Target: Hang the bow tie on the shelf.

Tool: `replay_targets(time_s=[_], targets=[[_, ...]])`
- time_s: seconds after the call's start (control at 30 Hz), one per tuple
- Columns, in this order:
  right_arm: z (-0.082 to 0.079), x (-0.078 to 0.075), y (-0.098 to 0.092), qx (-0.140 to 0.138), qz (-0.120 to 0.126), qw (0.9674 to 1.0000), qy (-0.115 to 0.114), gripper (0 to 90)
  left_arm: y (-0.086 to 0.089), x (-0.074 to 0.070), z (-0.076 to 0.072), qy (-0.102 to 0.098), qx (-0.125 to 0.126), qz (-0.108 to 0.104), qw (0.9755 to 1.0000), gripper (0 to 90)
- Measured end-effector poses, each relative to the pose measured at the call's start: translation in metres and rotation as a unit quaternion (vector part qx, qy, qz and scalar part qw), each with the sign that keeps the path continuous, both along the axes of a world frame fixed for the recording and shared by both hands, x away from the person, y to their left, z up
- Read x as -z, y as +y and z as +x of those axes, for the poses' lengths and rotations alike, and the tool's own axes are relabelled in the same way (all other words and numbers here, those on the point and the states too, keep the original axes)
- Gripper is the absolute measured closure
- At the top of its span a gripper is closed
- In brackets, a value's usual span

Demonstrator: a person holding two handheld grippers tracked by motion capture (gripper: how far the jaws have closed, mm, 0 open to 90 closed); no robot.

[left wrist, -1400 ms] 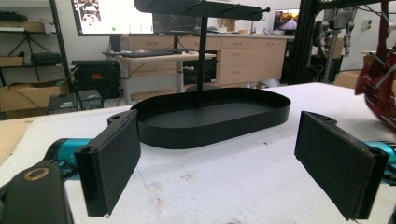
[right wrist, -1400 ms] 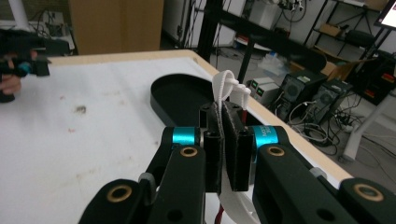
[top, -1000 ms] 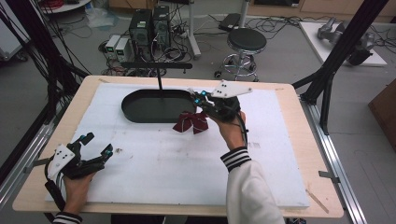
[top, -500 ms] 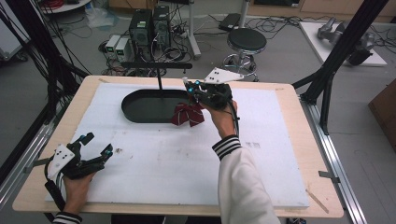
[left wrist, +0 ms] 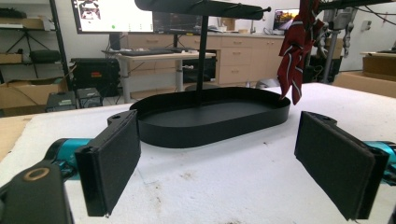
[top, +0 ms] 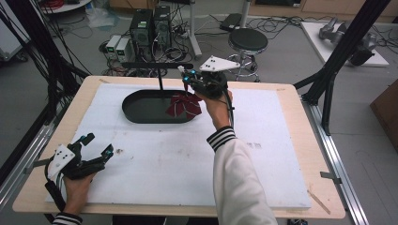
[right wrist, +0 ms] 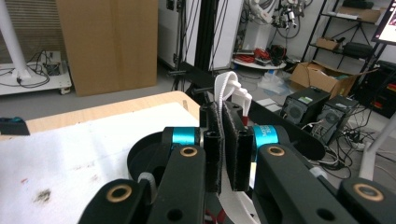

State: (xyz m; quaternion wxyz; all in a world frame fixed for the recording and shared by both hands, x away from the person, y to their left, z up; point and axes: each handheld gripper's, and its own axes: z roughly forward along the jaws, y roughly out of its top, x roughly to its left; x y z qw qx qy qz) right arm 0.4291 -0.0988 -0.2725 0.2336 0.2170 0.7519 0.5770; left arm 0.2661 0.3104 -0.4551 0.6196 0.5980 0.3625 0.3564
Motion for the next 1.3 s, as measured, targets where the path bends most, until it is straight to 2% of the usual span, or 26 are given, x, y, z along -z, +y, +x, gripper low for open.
replay_targets(time_s=[0.17,0.43,0.47,0.53,0.6,0.67,0.73,0.83,1.07,1.1,1.13,1.23,1.3], targets=[[0.012,-0.003,0.011,-0.001,-0.01,0.9999,0.002,86.8,0.0,0.0,0.0,-0.001,0.0,0.0,1.0,15.0],[0.031,0.001,0.013,0.014,-0.005,0.9998,0.013,86.8,0.0,0.0,0.0,0.001,0.0,-0.002,1.0,15.0],[0.036,0.001,0.014,0.013,-0.003,0.9996,0.023,86.7,0.0,0.0,0.0,0.002,0.0,-0.003,1.0,15.0],[0.037,0.001,0.015,0.017,-0.004,0.9997,0.015,86.8,0.0,0.0,0.0,0.002,-0.001,-0.002,1.0,15.0],[0.041,0.002,0.017,0.02,-0.006,0.9997,0.016,86.7,0.0,0.0,0.0,0.001,0.0,-0.001,1.0,15.0],[0.047,0.008,0.019,0.022,0.0,0.9994,0.027,86.8,0.0,0.0,0.0,0.001,0.0,-0.002,1.0,15.0],[0.05,0.01,0.02,0.021,0.004,0.9994,0.028,86.8,0.0,0.0,0.0,0.001,0.0,-0.001,1.0,15.0],[0.055,0.014,0.024,0.031,-0.005,0.999,0.031,86.7,0.0,0.0,0.0,0.001,-0.001,-0.002,1.0,15.0],[0.068,0.012,0.026,0.045,-0.002,0.9983,0.037,86.6,0.0,0.0,0.0,0.0,0.0,0.0,1.0,15.0],[0.069,0.011,0.027,0.046,0.003,0.9985,0.028,86.6,0.0,0.0,0.0,0.001,0.0,-0.001,1.0,15.0],[0.072,0.01,0.026,0.048,0.011,0.9982,0.033,86.5,0.0,0.0,0.0,0.001,0.0,-0.001,1.0,15.0],[0.075,0.012,0.024,0.053,0.013,0.9979,0.034,86.5,0.0,0.0,0.0,0.002,-0.001,-0.004,1.0,15.0],[0.077,0.013,0.021,0.049,0.032,0.9975,0.039,86.6,0.0,0.0,0.0,0.003,0.0,-0.004,1.0,15.0]])
